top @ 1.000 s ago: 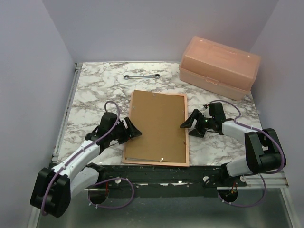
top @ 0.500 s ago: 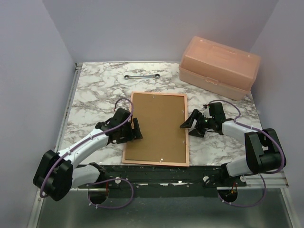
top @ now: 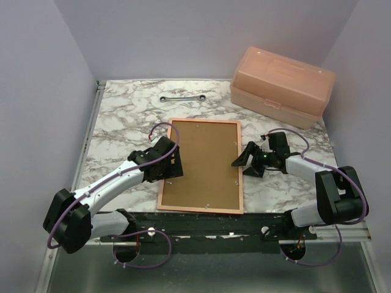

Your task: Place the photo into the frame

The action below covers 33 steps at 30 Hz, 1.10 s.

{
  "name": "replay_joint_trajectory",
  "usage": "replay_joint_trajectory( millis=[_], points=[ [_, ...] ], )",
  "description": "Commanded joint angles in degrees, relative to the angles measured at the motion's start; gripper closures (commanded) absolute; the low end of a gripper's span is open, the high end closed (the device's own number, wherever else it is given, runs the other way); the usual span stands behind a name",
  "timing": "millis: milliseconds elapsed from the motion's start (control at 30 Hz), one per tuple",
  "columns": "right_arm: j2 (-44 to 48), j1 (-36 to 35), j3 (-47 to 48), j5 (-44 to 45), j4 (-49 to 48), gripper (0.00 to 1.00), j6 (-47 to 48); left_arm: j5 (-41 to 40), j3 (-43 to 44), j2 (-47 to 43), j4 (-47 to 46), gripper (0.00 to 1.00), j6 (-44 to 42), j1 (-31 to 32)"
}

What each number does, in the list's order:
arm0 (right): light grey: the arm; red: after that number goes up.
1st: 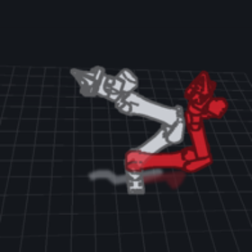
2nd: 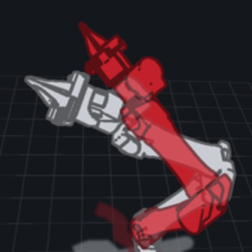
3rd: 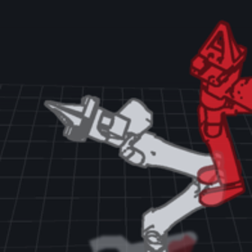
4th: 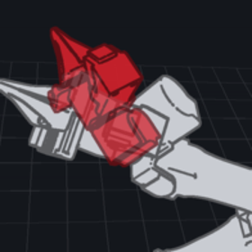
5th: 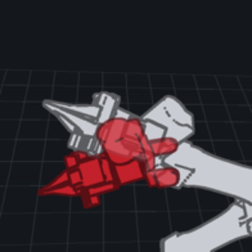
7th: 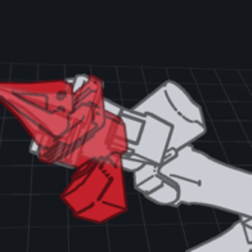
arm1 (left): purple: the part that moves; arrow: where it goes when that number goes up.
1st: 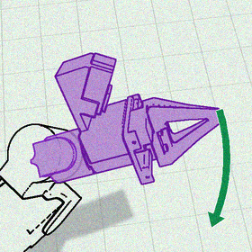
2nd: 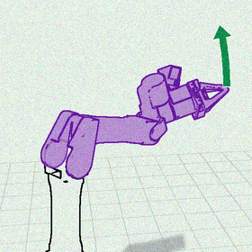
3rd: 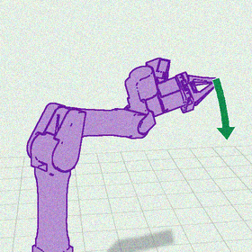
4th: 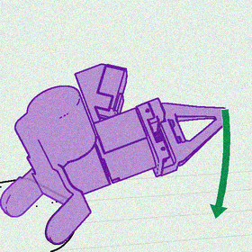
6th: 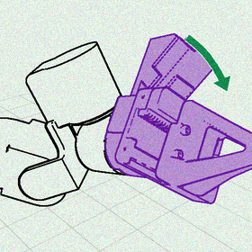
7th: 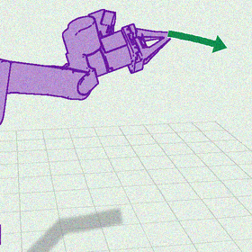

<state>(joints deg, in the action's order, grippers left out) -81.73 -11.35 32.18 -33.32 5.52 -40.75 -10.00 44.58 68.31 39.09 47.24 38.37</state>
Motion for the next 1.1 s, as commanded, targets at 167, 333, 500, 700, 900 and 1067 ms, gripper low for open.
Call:
replay_joint_trajectory(
  millis=[167,333,500,700,900,1067],
  points=[
    [5.2,-0.4,2.4,5.8,12.3,0.18,5.7,1.8,-3.1,-1.4,-2.8,0.02,1.4,-0.9],
    [9.7,-1.5,6.2,6.8,20.4,0.17,7.7,5.4,-6.6,-2.0,-6.1,0.03,1.1,-3.6],
    [11.8,-5.2,10.7,6.9,27.6,0.19,7.5,8.0,-9.8,-4.4,-8.4,0.1,-0.6,-6.7],
    [11.1,-17.8,13.8,9.6,28.4,0.22,1.5,13.1,-14.2,-8.0,-11.8,0.28,-2.2,-12.3],
    [6.7,-29.6,12.3,11.3,22.4,0.34,-5.3,13.5,-16.1,-8.7,-12.1,0.46,-3.7,-15.2],
    [1.5,-37.8,11.5,14.1,17.9,0.37,-9.2,14.7,-17.2,-7.5,-13.3,0.53,-4.3,-16.7]
  ],
)
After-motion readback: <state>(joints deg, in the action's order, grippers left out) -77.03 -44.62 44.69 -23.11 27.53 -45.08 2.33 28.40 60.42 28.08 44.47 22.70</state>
